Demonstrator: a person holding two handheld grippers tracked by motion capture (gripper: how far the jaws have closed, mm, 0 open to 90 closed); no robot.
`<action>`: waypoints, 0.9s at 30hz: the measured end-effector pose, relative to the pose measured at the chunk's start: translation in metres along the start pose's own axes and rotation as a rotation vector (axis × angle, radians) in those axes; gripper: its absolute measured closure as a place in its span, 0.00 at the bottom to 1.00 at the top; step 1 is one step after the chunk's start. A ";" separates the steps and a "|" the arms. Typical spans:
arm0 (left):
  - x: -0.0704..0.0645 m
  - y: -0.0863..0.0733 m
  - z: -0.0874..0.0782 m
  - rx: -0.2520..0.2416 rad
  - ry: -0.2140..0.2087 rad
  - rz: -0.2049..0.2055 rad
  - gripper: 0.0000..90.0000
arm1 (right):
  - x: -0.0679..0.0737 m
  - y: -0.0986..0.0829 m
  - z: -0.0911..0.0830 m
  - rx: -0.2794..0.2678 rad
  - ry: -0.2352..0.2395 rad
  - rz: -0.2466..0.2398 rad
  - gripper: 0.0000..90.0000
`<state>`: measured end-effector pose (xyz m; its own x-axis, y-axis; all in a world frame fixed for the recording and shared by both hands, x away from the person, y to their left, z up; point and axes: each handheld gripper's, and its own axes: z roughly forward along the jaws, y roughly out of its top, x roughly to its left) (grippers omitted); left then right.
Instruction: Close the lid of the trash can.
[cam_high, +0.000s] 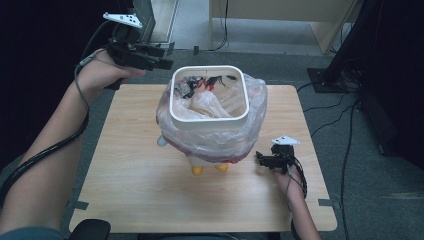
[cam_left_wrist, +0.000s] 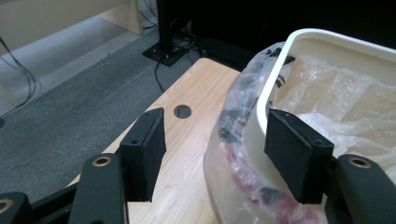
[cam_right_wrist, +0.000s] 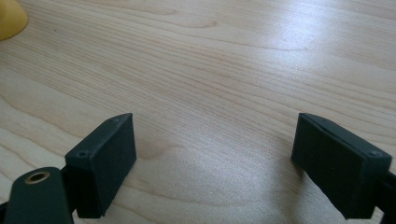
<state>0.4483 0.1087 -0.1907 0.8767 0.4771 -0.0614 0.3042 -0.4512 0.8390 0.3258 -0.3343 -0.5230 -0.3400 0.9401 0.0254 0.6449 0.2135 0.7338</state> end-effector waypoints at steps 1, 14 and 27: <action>0.001 -0.001 -0.002 0.000 0.005 0.000 0.43 | 0.000 0.000 0.000 -0.001 0.000 0.000 0.15; 0.013 -0.022 -0.010 0.036 0.032 -0.020 0.40 | 0.000 0.000 0.000 -0.001 0.000 0.000 0.15; 0.023 -0.054 0.002 0.021 0.035 -0.036 0.33 | 0.000 0.000 0.000 0.000 0.000 0.000 0.15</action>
<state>0.4521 0.1428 -0.2386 0.8515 0.5194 -0.0721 0.3436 -0.4486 0.8250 0.3258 -0.3343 -0.5230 -0.3398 0.9402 0.0254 0.6449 0.2133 0.7339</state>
